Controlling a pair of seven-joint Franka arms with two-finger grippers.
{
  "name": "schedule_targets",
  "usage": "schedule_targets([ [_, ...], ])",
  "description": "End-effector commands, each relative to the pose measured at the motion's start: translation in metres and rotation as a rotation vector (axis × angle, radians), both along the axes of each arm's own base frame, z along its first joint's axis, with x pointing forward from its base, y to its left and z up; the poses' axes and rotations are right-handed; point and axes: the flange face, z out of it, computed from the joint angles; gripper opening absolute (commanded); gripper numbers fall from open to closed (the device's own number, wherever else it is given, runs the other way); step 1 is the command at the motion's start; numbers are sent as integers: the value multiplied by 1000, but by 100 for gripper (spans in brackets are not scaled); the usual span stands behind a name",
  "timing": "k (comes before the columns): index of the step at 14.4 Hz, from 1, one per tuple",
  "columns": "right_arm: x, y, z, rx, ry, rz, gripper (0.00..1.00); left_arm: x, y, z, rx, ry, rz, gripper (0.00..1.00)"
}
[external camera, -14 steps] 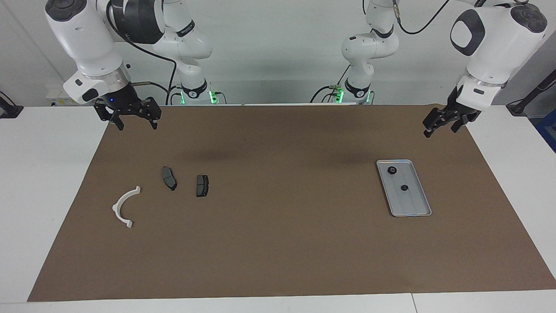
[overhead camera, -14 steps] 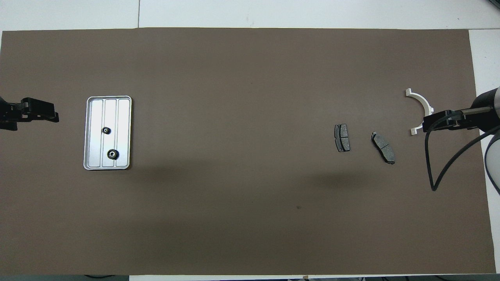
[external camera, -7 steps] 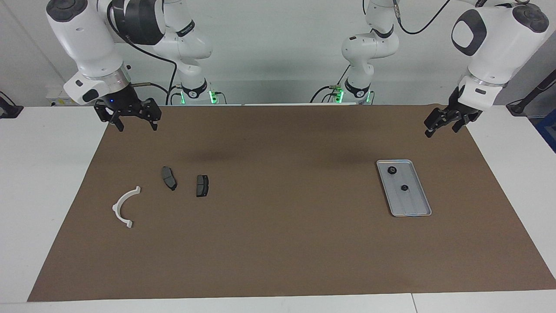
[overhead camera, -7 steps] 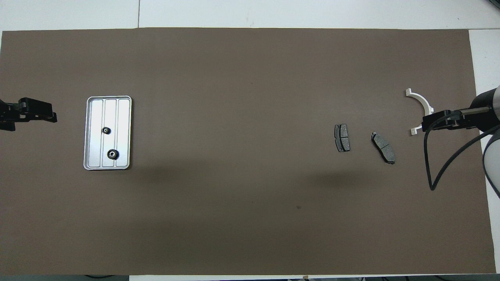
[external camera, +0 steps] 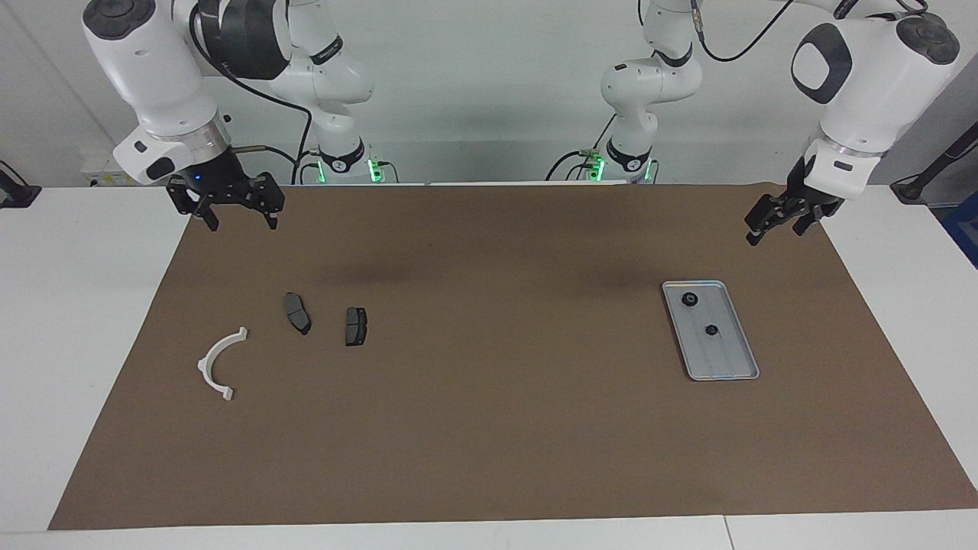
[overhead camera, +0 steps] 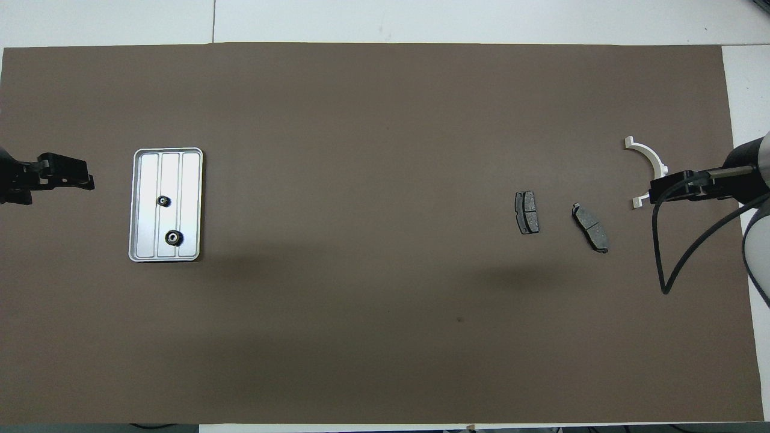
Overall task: Place bearing gear from tray to pile
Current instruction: 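Reach the left gripper down to a dark bearing in the silver tray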
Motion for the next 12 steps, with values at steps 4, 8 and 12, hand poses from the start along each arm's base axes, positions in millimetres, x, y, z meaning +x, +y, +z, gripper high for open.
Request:
schedule_targets([
  [4,-7,0,0,11,-18,6,100,-14,-8,-65,19,13,4,100],
  [8,-6,0,1,11,-28,8,100,-25,-10,-120,19,19,-2,90],
  [12,0,0,-4,11,-49,7,100,-44,-19,-169,18,38,-6,68],
])
